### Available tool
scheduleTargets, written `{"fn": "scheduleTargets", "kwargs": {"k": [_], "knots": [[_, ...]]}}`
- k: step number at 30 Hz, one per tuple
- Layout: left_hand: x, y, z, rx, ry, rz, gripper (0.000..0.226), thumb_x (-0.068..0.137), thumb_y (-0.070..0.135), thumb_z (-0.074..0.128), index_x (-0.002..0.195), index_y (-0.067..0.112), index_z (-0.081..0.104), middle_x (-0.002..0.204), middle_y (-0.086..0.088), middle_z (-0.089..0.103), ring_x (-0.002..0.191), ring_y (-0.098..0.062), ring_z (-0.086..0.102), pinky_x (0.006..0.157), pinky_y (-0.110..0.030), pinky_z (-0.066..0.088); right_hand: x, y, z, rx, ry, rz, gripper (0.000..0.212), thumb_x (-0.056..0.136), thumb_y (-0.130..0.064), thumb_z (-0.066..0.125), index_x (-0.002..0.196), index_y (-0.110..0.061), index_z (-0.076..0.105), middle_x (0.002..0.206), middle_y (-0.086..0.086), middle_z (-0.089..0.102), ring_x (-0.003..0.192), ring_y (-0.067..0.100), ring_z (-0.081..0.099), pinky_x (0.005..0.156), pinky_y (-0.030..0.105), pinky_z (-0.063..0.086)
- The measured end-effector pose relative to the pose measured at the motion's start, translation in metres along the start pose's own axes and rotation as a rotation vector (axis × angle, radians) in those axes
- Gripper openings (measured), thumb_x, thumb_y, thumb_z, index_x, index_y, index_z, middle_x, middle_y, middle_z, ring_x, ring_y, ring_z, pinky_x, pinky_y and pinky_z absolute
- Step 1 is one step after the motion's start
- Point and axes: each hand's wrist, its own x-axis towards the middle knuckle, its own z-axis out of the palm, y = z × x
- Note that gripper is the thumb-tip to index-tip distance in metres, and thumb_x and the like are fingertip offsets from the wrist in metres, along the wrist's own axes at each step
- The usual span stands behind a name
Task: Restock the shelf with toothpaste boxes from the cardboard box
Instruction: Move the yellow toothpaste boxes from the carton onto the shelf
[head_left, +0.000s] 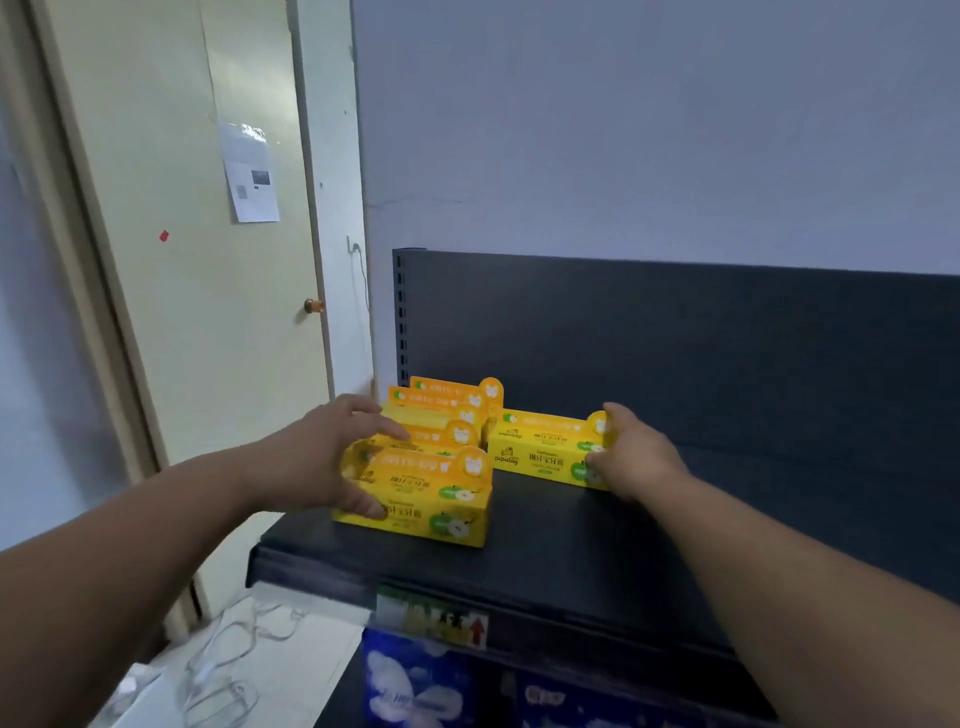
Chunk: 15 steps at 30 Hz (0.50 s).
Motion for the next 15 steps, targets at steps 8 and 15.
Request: {"fn": "scheduleTargets", "kwargs": {"k": [8,15], "knots": [[0.024,0.018,0.018,0.182,0.032,0.186,0.064,0.068,0.054,0.078,0.123,0.053,0.045,0.150,0.013,0.023,0.139,-0.013,0.023,0.115,-0.035,0.023,-0.015,-0.010,0.011,0.035,0.043,-0.010,0.084,0.086,-0.029,0.070,0.152,-0.031,0.019,0.141,0.008,0.043,0.124,0.026,0.048,0.097,0.033,0.041],[0.028,0.018,0.019,0.261,-0.004,0.193,0.067,0.069,0.058,0.074,0.127,0.047,0.042,0.150,0.011,0.025,0.138,-0.014,0.024,0.114,-0.036,0.025,-0.048,0.001,-0.003,0.066,0.114,-0.080,0.077,0.086,-0.026,0.070,0.150,-0.031,0.027,0.146,0.004,0.041,0.131,0.023,0.043,0.104,0.031,0.036]]}}
